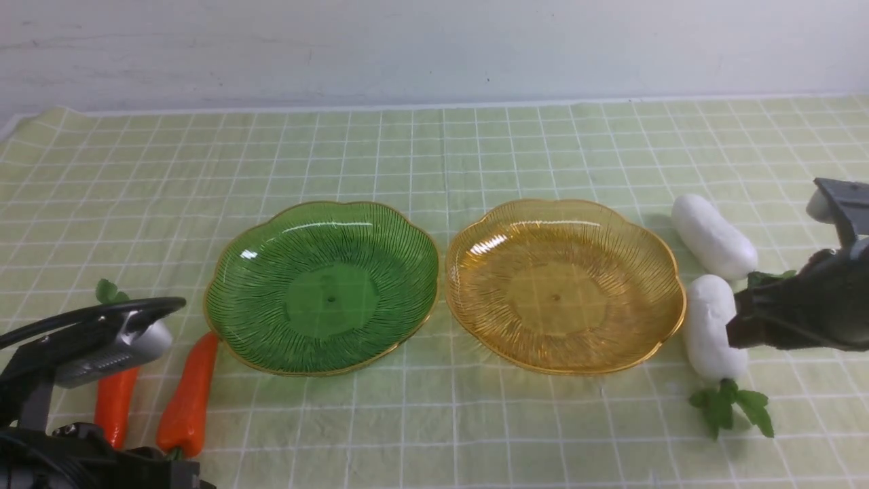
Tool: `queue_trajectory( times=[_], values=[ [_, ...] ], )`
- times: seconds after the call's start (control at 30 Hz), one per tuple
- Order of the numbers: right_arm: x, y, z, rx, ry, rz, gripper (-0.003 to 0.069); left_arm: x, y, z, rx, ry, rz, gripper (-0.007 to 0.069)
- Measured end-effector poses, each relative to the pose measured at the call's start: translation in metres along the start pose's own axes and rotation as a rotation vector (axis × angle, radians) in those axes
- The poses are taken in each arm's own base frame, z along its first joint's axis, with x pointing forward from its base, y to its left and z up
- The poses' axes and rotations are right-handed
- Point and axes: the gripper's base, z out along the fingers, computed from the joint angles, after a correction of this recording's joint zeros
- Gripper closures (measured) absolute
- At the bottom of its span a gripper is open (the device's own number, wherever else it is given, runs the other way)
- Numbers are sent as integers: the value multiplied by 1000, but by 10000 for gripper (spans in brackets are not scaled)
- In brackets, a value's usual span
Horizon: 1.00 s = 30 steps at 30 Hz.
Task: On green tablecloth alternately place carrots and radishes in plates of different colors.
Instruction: 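Place the white radish on the plate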
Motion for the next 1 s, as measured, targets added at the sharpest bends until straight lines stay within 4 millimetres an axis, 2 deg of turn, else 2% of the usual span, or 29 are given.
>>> queue_trajectory(
  times=[0.03,0.07,0.17,0.37,0.57,0.67,0.8,0.9,1.0],
  values=[
    [-1,-1,2,4,-4,1,213,0,0,0,0,0,0,533],
    [-3,-3,8,17,-21,3,159,0,0,0,0,0,0,523],
    [-5,-8,20,30,-25,19,94,0,0,0,0,0,0,512],
    [-1,-11,42,7,25,83,73,0,0,0,0,0,0,513],
    [4,-14,58,4,71,78,71,0,0,0,0,0,0,513],
    [5,-14,60,2,85,75,94,0,0,0,0,0,0,513],
    [6,-13,58,-9,125,44,228,0,0,0,1,3,0,513],
    [0,-10,51,-26,160,3,234,4,-1,0,9,42,0,513],
    [-9,-5,33,-41,186,-29,234,6,-1,0,13,64,1,513]
  ],
)
